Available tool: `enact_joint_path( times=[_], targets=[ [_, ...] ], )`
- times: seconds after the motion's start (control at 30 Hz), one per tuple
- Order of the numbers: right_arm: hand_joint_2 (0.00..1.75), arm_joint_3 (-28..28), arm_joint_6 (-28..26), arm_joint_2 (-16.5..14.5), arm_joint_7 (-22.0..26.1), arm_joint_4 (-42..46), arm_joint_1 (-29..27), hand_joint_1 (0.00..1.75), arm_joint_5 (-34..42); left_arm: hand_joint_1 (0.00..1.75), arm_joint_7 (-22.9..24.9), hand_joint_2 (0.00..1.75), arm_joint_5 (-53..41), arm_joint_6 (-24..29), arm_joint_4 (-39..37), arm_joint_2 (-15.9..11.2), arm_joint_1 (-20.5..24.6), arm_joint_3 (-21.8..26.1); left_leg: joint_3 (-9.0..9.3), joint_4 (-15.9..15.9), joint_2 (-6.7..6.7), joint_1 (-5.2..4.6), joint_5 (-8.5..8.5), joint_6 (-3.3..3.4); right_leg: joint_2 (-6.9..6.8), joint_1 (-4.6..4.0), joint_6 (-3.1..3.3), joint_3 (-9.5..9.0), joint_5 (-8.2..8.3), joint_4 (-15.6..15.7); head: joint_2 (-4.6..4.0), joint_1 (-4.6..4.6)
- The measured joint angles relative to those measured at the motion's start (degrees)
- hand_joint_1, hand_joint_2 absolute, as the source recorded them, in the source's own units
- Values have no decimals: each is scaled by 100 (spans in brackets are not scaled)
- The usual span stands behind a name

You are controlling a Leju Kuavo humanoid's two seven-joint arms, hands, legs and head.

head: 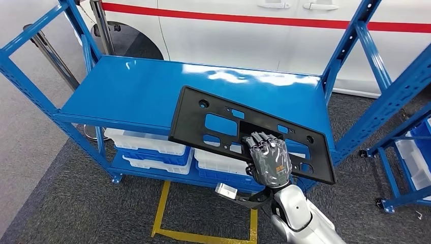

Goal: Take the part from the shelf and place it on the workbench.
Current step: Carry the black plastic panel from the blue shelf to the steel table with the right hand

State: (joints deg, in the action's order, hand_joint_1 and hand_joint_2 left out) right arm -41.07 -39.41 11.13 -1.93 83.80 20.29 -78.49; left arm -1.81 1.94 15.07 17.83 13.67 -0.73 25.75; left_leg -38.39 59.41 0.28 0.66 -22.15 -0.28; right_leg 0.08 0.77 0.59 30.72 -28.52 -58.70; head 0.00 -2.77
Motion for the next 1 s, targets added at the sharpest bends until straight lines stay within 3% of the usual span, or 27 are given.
enact_joint_path(
  times=[0.03,0.1,0.13,0.17,0.2,0.23,0.27,0.33,0.37,0.4,0.47,0.5,0.53,0.57,0.63,0.67,0.7,0.73,0.77,0.8,0.87,0.93,1.0],
  targets=[
    [175,0,0,1,-1,7,-2,175,-3,0,-3,175,-9,-1,-19,-6,3,-1,-72,174,-5,7,-230,-27,-11,9,52,77,81,17,0,3],
    [175,0,0,3,-3,19,-9,175,-7,0,-8,175,-34,-8,-49,-18,13,-2,-239,829,-6,15,-874,-68,-19,-3,113,258,237,18,0,9],
    [175,0,0,5,-4,21,-17,175,-5,0,-9,175,-49,-12,-63,-24,16,-2,-292,1199,-6,16,-1098,-83,-21,-14,118,356,310,11,0,10],
    [175,0,0,7,-3,21,-24,175,3,0,-12,175,-56,-14,-75,-32,21,-3,-286,1463,-6,15,-1164,-88,-25,-25,119,453,378,1,0,10],
    [175,0,0,10,-2,21,-29,175,16,0,-15,175,-61,-14,-86,-40,30,-4,-205,1565,-6,15,-1097,-83,-29,-36,116,547,442,-10,0,10],
    [175,0,0,11,1,21,-32,175,34,0,-20,175,-65,-15,-97,-51,41,-5,-20,1463,-6,12,-948,-63,-33,-47,110,637,506,-21,0,10],
    [175,0,0,13,5,21,-32,175,54,0,-23,175,-65,-15,-105,-64,55,-6,266,1168,-8,3,-811,-28,-36,-54,102,714,569,-33,0,10],
    [175,3,0,14,12,22,-28,175,79,0,-29,175,-58,-16,-116,-95,91,-7,932,295,-12,-33,-800,55,-38,-70,63,815,685,-51,0,9],
    [175,7,0,14,16,20,-25,175,84,0,-31,175,-54,-17,-126,-106,106,-6,1144,-30,-16,-55,-856,84,-42,-67,37,831,743,-43,0,6],
    [175,10,0,15,25,18,-21,175,85,0,-32,175,-51,-17,-137,-114,119,-5,1243,-222,-17,-76,-902,104,-48,-63,4,839,807,-21,0,10],
    [175,16,0,17,45,9,-15,175,90,0,-33,175,-45,-22,-169,-121,142,-4,1193,-312,-5,-74,-798,150,-52,-49,-64,850,916,41,0,18],
    [175,20,0,19,53,2,-12,175,94,0,-36,175,-43,-28,-181,-127,154,-3,1145,-341,9,-61,-721,193,-42,-47,-95,886,836,5,0,23],
    [175,23,0,20,56,-4,-12,175,98,0,-38,175,-42,-38,-192,-133,165,-3,1083,-365,23,-44,-632,236,-32,-45,-123,941,645,-120,0,20],
    [175,27,0,21,56,-11,-12,175,103,0,-39,175,-42,-51,-202,-137,171,-2,1008,-373,38,-33,-548,268,-23,-34,-145,1017,347,-367,0,17],
    [175,27,0,20,52,-22,-13,175,117,0,-42,175,-45,-84,-213,-144,169,-2,813,-353,42,-38,-399,295,-17,-12,-191,1173,-210,-1097,0,14],
    [175,27,0,20,48,-29,-14,175,127,0,-41,175,-49,-100,-220,-147,165,-3,704,-331,43,-39,-331,289,-17,-1,-212,1199,-308,-1413,0,13],
    [175,26,0,20,43,-37,-15,175,135,0,-39,175,-56,-114,-226,-151,163,-4,594,-301,43,-38,-272,281,-17,8,-226,1153,-266,-1580,0,13],
    [175,26,0,20,39,-43,-14,175,140,0,-36,175,-67,-127,-232,-157,162,-7,487,-266,42,-35,-222,269,-18,16,-233,1013,-131,-1551,0,13],
    [175,26,0,19,37,-47,-11,175,143,0,-32,175,-76,-141,-237,-164,163,-10,391,-226,40,-32,-179,254,-18,24,-231,771,16,-1316,0,13],
    [175,26,0,19,37,-51,-3,175,151,0,-29,175,-85,-162,-242,-174,163,-13,305,-187,37,-34,-141,232,-17,24,-219,466,58,-932,0,13],
    [175,26,-1,11,42,-54,13,175,194,0,-26,175,-95,-210,-256,-197,165,-16,197,-131,34,-41,-65,171,-11,-2,-178,-33,-43,-188,0,16],
    [175,26,-2,3,48,-57,27,175,248,0,-25,175,-99,-244,-276,-225,169,-18,157,-136,34,-38,28,101,-8,-40,-136,-149,-105,77,0,18],
    [175,25,-2,-9,50,-69,39,175,268,0,-25,175,-100,-258,-299,-260,172,-19,93,-111,25,-28,9,38,-29,-14,-60,-79,3,109,0,17]
  ],
)
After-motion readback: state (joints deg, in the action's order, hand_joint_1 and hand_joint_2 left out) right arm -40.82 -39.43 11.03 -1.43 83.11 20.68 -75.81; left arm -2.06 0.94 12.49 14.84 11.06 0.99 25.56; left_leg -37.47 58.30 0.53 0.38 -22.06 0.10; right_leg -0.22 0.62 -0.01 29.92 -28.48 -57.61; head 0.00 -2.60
